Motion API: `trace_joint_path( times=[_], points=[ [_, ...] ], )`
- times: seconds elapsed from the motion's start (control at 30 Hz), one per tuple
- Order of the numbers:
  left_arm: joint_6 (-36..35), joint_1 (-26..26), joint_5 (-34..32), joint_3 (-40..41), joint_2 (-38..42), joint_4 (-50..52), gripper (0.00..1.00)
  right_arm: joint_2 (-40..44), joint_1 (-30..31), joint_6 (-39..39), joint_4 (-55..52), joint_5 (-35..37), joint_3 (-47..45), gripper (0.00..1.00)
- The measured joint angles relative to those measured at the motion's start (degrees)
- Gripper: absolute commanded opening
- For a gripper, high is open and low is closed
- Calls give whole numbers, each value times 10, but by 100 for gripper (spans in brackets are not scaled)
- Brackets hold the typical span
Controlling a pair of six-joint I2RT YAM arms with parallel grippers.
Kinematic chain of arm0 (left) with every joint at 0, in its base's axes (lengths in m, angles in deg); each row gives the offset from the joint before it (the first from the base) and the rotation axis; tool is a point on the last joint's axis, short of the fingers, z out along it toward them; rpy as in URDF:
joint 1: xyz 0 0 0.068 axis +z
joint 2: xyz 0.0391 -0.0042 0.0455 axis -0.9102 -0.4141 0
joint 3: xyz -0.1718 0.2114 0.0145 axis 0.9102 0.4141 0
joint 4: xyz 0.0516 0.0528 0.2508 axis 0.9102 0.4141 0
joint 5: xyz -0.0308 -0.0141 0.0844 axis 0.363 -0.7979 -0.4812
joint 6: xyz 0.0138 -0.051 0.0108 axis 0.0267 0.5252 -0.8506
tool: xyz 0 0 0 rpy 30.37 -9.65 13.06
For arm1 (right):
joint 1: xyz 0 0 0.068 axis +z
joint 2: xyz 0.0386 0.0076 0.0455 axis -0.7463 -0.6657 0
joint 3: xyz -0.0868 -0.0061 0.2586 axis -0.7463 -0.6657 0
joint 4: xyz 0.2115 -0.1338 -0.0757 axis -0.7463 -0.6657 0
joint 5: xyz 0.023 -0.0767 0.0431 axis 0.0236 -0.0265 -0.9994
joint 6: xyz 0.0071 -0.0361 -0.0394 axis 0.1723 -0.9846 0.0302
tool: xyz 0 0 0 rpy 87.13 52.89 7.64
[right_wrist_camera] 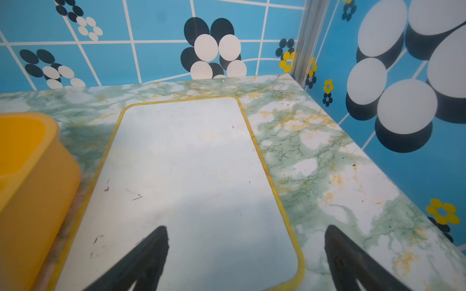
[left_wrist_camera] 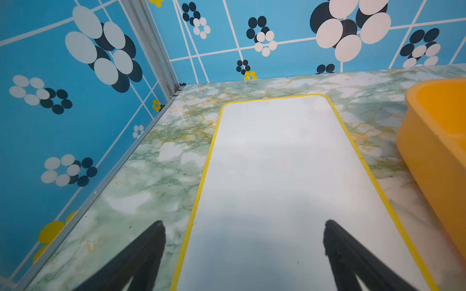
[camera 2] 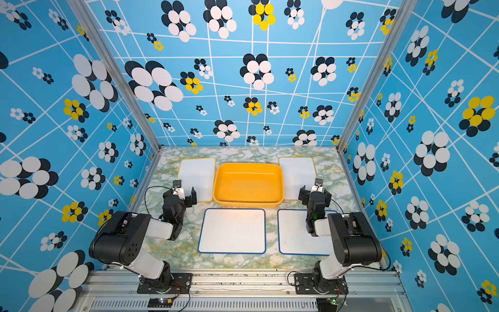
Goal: Put the whiteboard into the storage box
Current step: Pick up the whiteboard at the center of the board.
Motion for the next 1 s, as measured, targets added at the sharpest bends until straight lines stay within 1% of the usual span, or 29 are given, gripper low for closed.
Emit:
trace_joint_path(
  times=[0.63,0.83,1.0],
  points=[
    [0,1,1,0,0,1,100,0,0,0,0,-4,0,99],
    [13,18,18,-13,1,33,99,0,0,0,0,-4,0,99],
    [15,19,24,-13,3,41,100,0,0,-2,-2,-22,0,99]
  ],
)
